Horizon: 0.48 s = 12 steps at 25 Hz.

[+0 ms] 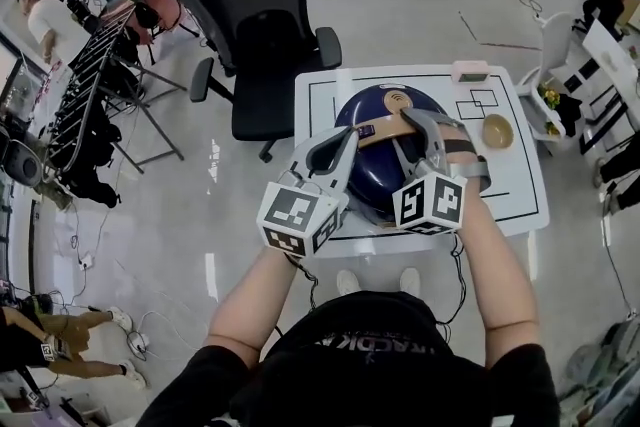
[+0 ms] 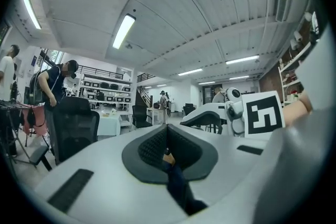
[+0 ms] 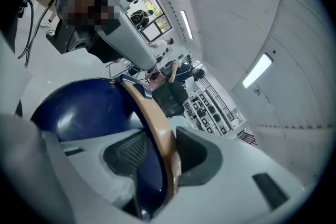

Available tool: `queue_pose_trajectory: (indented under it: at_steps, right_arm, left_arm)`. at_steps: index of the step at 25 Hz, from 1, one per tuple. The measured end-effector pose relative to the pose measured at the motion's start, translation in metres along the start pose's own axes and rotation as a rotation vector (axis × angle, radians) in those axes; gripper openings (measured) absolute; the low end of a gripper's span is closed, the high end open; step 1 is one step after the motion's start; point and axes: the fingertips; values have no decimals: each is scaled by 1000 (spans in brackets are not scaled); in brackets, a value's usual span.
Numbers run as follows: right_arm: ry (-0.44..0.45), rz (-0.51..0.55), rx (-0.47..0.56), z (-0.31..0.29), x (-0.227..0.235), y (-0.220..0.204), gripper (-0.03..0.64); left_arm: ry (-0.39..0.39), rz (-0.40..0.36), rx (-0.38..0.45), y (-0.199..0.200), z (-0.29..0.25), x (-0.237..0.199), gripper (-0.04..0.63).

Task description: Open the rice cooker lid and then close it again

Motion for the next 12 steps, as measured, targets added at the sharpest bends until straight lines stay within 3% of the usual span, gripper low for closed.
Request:
queue_pose_trajectory:
  at_steps: [12]
  right_arm:
    - [15, 34, -36, -6, -14, 0, 156]
  left_arm:
    - [-26, 1, -68, -30, -12, -8, 3]
Point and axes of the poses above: the fingertips, and each gripper's own axes: z backward along the fingers, x to its right, y out of its top, and after that the axes turned 13 degrees about x, right-handed
